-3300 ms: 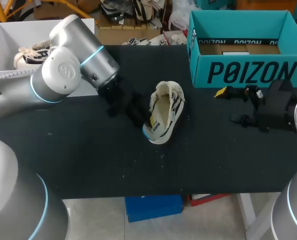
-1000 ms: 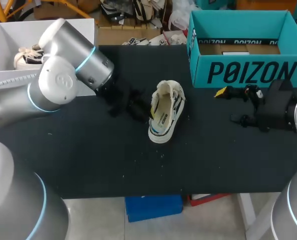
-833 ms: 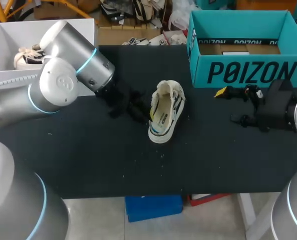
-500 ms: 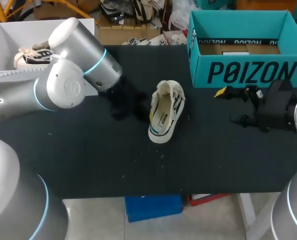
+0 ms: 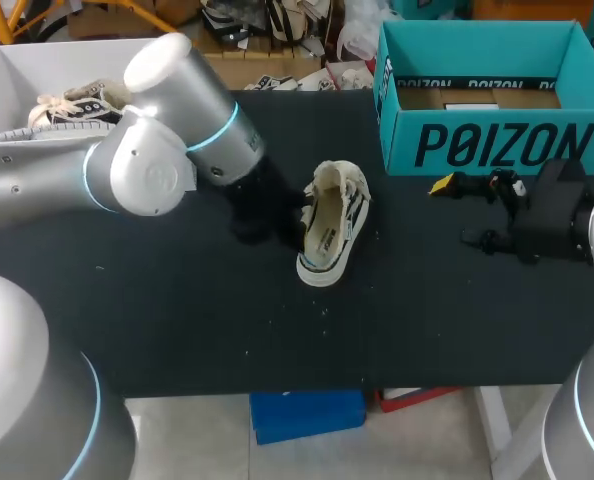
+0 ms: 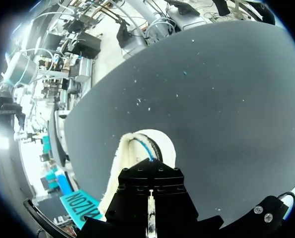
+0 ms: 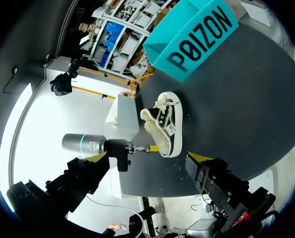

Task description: Take the shoe out of the shoebox, open the shoe tongue, remove and reinsert the insole, then place the shoe into the shoebox

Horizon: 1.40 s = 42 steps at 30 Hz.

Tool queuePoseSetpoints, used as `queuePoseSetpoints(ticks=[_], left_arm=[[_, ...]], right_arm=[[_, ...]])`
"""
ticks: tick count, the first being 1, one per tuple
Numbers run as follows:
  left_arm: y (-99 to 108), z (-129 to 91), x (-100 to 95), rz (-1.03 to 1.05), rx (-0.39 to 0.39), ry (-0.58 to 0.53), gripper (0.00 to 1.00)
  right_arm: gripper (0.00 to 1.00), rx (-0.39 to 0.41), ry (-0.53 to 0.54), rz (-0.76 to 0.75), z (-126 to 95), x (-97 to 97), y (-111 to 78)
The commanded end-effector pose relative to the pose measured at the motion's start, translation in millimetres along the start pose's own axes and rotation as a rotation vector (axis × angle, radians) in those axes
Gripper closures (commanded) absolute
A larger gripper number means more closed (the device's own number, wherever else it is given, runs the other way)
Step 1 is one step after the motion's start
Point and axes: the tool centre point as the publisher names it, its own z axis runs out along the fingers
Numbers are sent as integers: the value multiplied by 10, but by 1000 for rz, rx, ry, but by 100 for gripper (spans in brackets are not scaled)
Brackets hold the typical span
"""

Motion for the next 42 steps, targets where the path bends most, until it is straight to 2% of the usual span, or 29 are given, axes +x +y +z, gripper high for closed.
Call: queuePoseSetpoints(ticks=[1, 10, 18, 31, 38, 42], left_arm=[[32, 72, -49, 4, 8, 28, 100], [76, 140, -103, 54, 18, 112, 100], [133, 260, -72, 112, -26, 218, 100], [161, 411, -6, 113, -34, 268, 100], [145, 211, -99, 128, -56, 241, 100], [96, 35, -109, 75, -17, 158, 100]], right_arm=[[0, 0, 0, 1, 11, 3, 3], [0, 0, 0, 1, 11, 3, 3], [0, 0, 0, 1, 11, 3, 3], [0, 0, 0, 1, 11, 3, 3], [0, 0, 0, 1, 11, 3, 3], [0, 0, 0, 1, 11, 3, 3]])
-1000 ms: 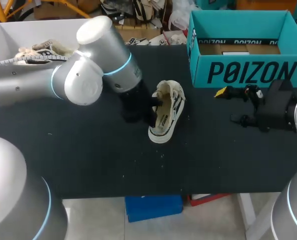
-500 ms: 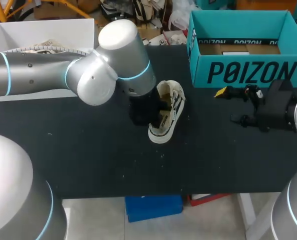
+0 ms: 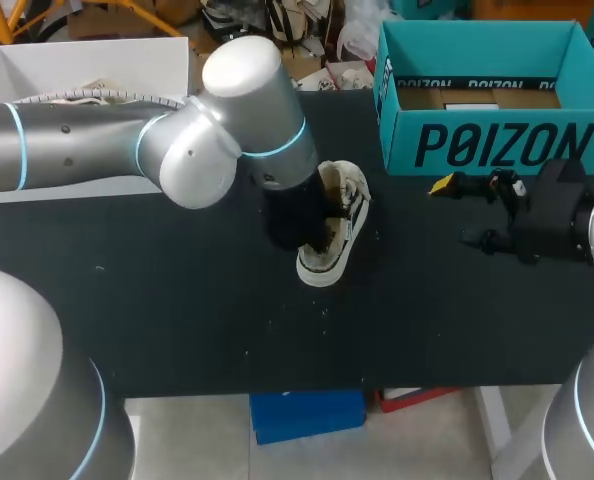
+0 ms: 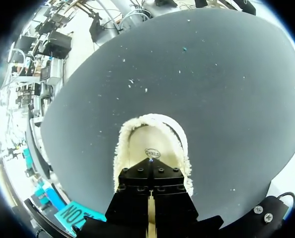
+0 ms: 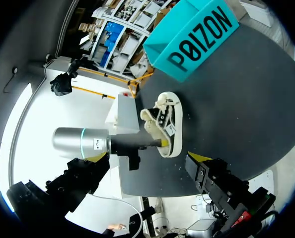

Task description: Take the shoe out of the shoebox, open the shoe tongue, remove and reinsert the insole, then place the shoe into the shoebox

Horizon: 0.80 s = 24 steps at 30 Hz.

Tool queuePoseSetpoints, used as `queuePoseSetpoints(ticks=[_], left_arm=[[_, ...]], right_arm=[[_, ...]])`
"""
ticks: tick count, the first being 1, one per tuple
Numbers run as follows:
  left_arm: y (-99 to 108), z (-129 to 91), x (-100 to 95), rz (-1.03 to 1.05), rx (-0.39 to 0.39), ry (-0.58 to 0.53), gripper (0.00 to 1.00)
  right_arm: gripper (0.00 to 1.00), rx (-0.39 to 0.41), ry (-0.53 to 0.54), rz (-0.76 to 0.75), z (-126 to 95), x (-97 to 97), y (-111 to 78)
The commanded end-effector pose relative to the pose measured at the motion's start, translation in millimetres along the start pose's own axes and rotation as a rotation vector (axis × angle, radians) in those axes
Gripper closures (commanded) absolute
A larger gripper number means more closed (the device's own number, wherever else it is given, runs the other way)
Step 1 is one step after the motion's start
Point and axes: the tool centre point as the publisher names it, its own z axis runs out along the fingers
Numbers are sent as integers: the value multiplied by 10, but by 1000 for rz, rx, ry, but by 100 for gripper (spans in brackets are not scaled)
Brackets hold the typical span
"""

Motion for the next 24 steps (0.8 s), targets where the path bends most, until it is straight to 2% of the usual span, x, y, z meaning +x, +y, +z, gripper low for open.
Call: queuePoseSetpoints(ticks=[1, 5, 8, 10, 17, 21, 24], left_arm=[[-78, -258, 119, -44, 35, -88, 100], [-93, -445, 185, -110, 51, -154, 100], [-102, -567, 217, -181, 76, -253, 96], [-107, -629, 230, -225, 84, -322, 98], [40, -859, 362, -402, -33, -524, 100], [168, -975, 425, -544, -57, -688, 100], [278, -1006, 472, -629, -75, -764, 100]], right_arm=[[0, 0, 0, 1, 11, 3, 3], [0, 0, 0, 1, 11, 3, 3], [0, 0, 0, 1, 11, 3, 3], [0, 0, 0, 1, 11, 3, 3], [0, 0, 0, 1, 11, 3, 3], [0, 0, 0, 1, 11, 3, 3], [0, 0, 0, 1, 11, 3, 3]])
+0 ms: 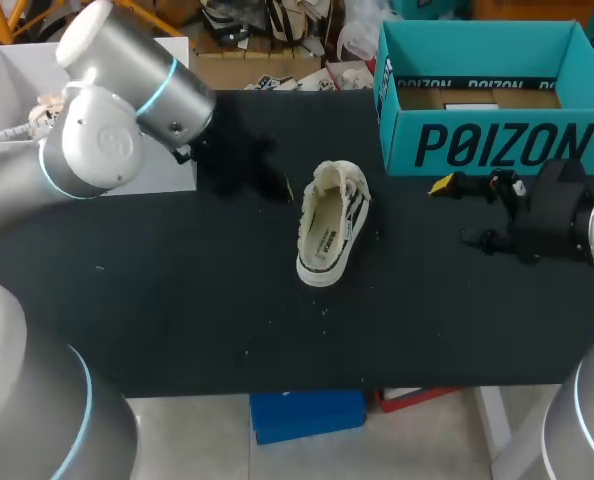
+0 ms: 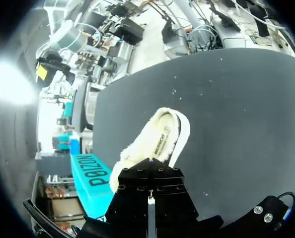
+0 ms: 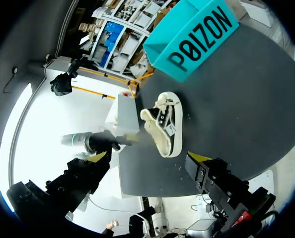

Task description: Take the shoe out of the shoebox, open the shoe tongue, remove and reinsert the insole, then place the shoe into the shoebox

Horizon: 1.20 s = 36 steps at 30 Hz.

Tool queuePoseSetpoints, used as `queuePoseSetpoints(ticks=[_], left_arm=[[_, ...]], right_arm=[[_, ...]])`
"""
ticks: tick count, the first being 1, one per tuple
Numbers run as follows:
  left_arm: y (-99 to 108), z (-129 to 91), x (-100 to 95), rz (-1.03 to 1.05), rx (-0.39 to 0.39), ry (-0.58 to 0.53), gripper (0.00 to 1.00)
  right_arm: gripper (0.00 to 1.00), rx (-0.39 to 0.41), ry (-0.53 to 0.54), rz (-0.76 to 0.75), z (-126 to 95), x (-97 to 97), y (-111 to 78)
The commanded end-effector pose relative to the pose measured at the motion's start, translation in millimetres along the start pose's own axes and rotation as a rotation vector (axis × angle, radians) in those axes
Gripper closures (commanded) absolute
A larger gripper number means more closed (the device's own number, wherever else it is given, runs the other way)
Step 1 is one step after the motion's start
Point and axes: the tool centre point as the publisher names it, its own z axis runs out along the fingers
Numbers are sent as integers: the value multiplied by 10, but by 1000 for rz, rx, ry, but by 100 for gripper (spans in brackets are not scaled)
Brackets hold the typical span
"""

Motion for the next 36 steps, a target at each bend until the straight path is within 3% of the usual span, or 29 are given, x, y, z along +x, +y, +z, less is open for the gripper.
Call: queuePoseSetpoints(ticks=[1, 9, 17, 23, 29, 36], left_arm=[[90, -30, 54, -182, -53, -324, 100], [414, 62, -173, -275, -115, -403, 100], [686, 205, -491, -253, -171, -367, 100], [851, 331, -543, -266, -207, -324, 100], [867, 437, -578, -256, -194, -290, 100], [663, 587, -447, -215, -121, -218, 100]], right_arm=[[0, 0, 0, 1, 12, 3, 3], [0, 0, 0, 1, 12, 3, 3], [0, 0, 0, 1, 12, 3, 3], [0, 0, 0, 1, 12, 3, 3], [0, 0, 0, 1, 12, 3, 3], [0, 0, 0, 1, 12, 3, 3]])
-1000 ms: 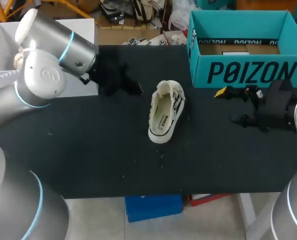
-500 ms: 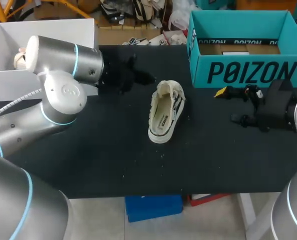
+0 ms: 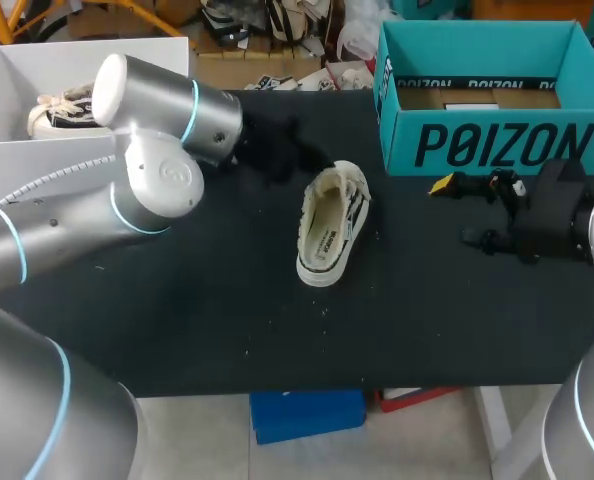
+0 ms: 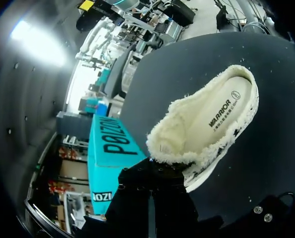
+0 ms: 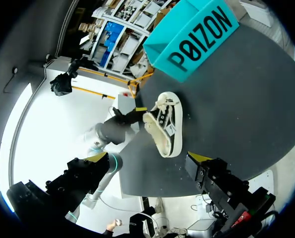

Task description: Take the shoe out of the shoebox, open the shoe tongue, remove and reinsert the insole, then place the shoe into the shoebox

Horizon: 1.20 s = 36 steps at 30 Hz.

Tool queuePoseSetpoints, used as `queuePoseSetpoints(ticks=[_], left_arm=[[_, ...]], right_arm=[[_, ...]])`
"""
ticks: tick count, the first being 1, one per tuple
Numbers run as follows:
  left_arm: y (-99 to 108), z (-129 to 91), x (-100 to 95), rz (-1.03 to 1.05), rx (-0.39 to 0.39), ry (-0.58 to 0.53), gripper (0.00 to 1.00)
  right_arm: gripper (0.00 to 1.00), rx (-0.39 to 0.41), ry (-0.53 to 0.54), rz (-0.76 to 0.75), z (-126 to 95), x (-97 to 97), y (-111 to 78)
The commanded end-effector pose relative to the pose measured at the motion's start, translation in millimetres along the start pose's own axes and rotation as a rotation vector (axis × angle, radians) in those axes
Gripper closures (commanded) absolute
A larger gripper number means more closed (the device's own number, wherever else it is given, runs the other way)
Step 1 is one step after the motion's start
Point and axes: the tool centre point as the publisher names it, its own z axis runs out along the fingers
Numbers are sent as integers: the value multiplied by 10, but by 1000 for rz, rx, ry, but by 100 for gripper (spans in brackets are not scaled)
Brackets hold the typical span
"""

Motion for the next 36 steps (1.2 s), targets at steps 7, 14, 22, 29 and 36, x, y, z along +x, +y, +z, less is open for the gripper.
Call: queuePoseSetpoints(ticks=[7, 14, 22, 29, 36], left_arm=[[-213, -137, 278, 21, 64, 60, 100], [-305, -163, 519, 23, 108, 124, 100], [-427, -516, 531, 101, 115, 161, 100], [-601, -967, 609, 51, 117, 154, 100], [-741, -1354, 782, 141, 85, 311, 0]], right_arm=[[0, 0, 0, 1, 12, 3, 3], [0, 0, 0, 1, 12, 3, 3], [0, 0, 0, 1, 12, 3, 3], [0, 0, 0, 1, 12, 3, 3], [0, 0, 0, 1, 12, 3, 3]])
